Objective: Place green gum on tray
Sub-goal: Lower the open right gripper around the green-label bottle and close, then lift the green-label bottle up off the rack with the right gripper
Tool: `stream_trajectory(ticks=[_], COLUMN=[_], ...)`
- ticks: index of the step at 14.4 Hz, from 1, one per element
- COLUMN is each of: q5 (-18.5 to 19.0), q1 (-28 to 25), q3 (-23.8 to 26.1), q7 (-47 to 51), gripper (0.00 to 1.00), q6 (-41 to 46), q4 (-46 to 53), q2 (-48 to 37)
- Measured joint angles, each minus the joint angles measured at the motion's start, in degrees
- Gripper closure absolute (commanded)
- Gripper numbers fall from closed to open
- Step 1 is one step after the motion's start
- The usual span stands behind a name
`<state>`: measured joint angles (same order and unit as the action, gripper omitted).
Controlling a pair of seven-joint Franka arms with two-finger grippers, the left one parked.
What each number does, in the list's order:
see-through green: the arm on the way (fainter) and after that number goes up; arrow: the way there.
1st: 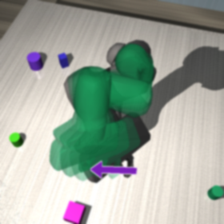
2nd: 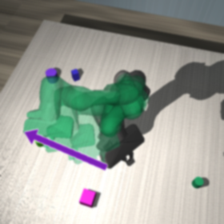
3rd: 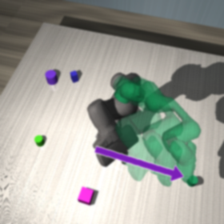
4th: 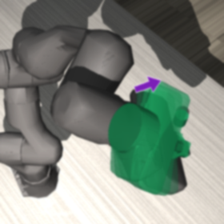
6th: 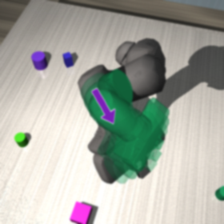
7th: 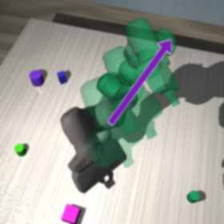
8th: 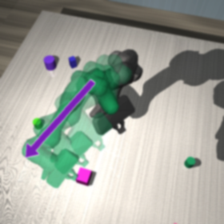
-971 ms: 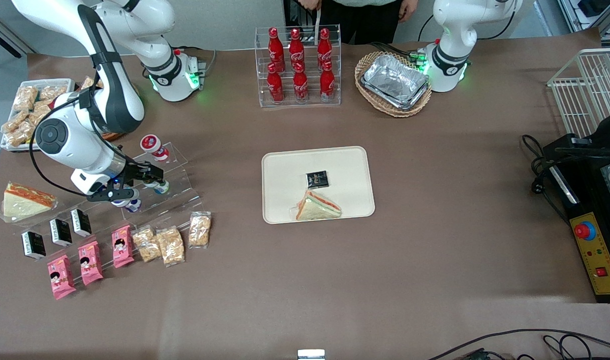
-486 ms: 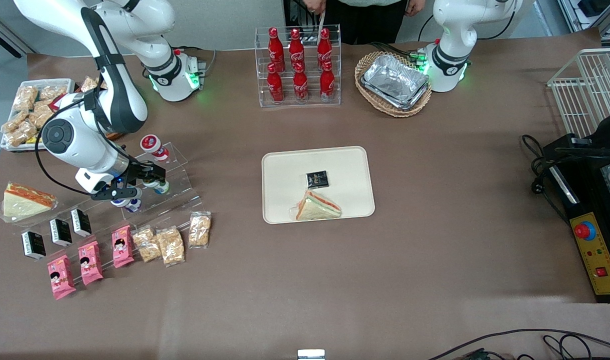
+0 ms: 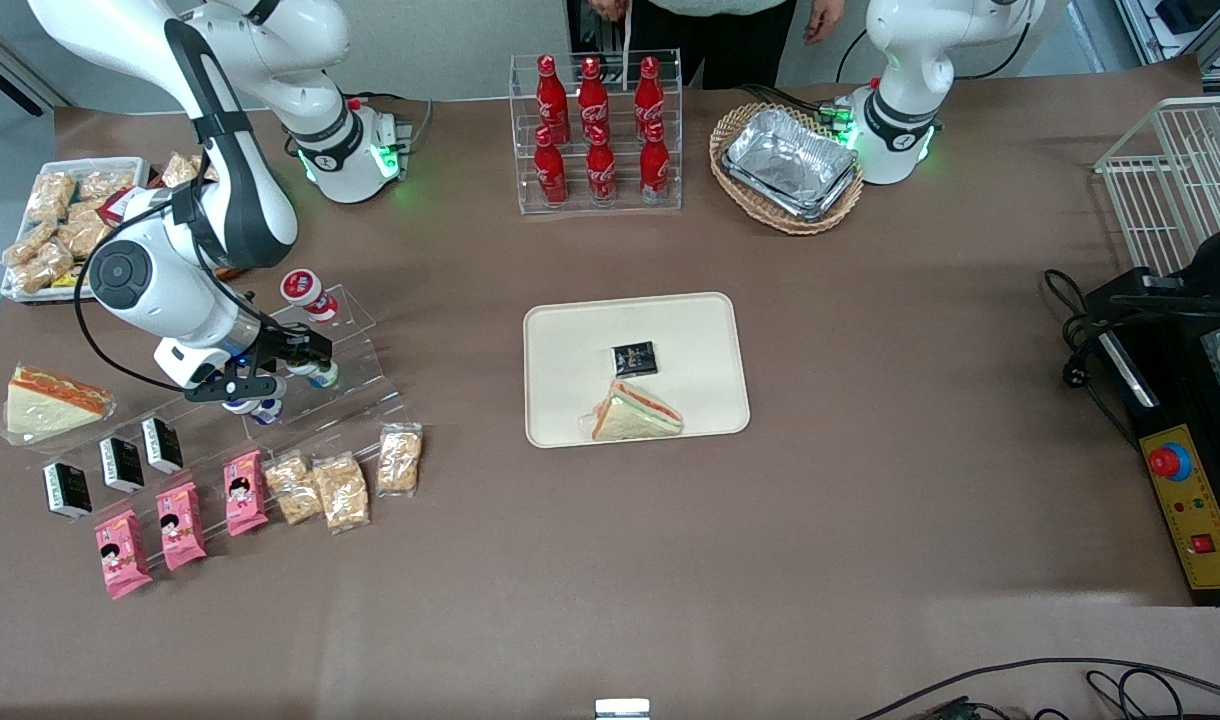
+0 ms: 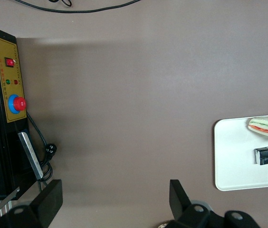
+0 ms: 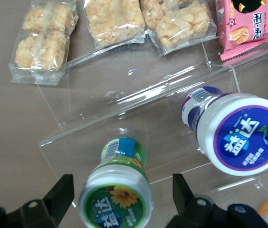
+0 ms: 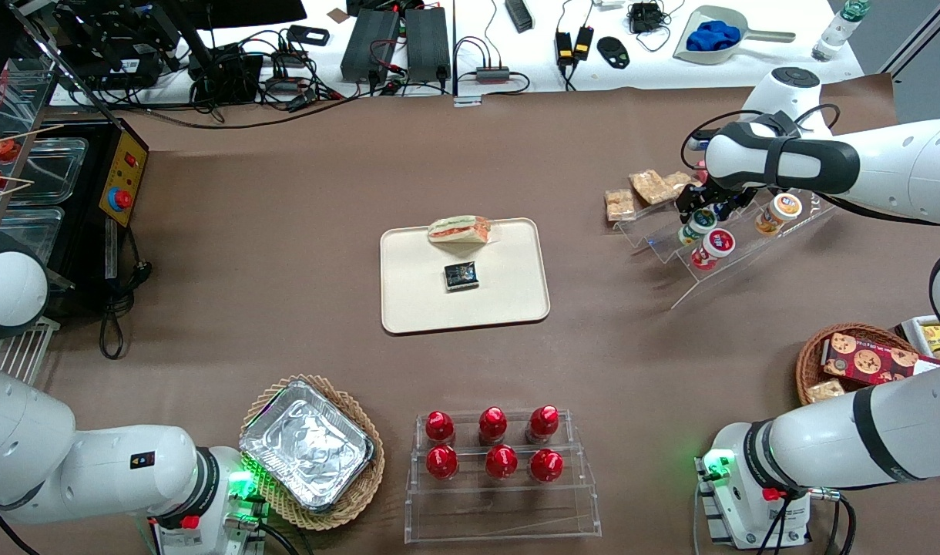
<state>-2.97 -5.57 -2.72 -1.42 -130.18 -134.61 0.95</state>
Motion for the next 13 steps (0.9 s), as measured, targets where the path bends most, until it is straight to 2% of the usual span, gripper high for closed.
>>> stream_trajectory(ticks=[2,3,5,6,13], q5=[0.0,0.0,0.0,0.0,0.0], q1=[-0.31,-0.47,-0.63,-0.64,-0.64], q3=[0.0,0.0,0.0,0.0,0.0], q7=[0.0,0.0,0.0,0.0,0.0], gripper=[0.44,0.56,0.92,1.0,1.0], q6=[-0.02,-0.04,-0.1,-0.14,0.99], q4=[0.0,0.0,0.01,0.0,0.54], q2=[0.0,0.0,0.0,-0.01,-1.42])
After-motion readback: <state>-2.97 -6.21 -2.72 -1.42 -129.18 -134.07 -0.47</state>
